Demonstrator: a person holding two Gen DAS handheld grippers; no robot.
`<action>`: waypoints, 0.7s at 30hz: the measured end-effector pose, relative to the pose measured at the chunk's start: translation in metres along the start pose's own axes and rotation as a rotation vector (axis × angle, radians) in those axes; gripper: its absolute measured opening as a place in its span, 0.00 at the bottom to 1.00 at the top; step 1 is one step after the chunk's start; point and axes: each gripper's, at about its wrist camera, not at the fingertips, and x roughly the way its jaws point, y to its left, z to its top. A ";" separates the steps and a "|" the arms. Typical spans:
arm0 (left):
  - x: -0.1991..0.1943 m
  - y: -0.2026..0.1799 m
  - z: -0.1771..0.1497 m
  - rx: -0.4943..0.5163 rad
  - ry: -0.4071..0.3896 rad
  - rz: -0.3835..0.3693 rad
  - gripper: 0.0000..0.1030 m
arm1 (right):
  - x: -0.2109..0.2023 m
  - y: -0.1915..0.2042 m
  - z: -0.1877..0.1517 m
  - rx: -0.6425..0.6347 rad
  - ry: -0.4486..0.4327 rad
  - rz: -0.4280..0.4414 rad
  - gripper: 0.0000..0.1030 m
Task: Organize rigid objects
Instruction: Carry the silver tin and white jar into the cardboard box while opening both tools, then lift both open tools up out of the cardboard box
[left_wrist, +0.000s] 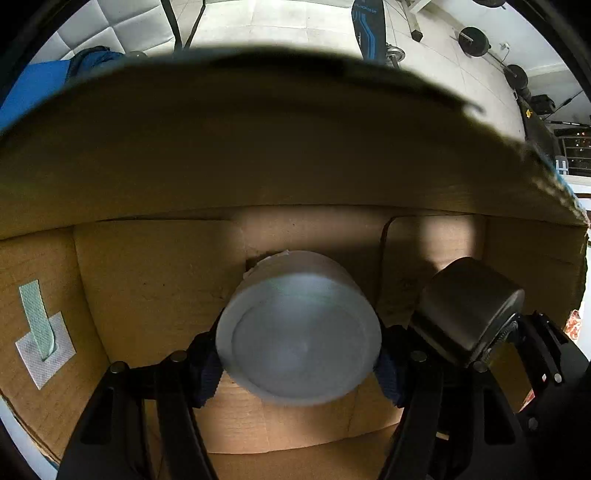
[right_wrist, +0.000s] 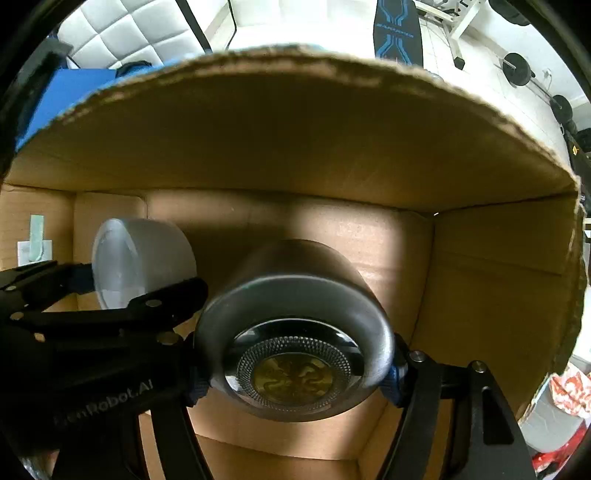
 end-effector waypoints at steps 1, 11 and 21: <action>0.000 0.000 0.001 -0.002 0.002 0.002 0.64 | 0.001 -0.001 0.001 -0.002 0.003 -0.003 0.71; -0.020 -0.009 -0.005 -0.014 0.008 0.039 0.75 | 0.003 -0.012 0.004 0.013 0.025 0.008 0.75; -0.062 -0.016 -0.043 -0.003 -0.085 0.096 0.97 | -0.032 -0.002 -0.009 0.007 -0.038 -0.023 1.00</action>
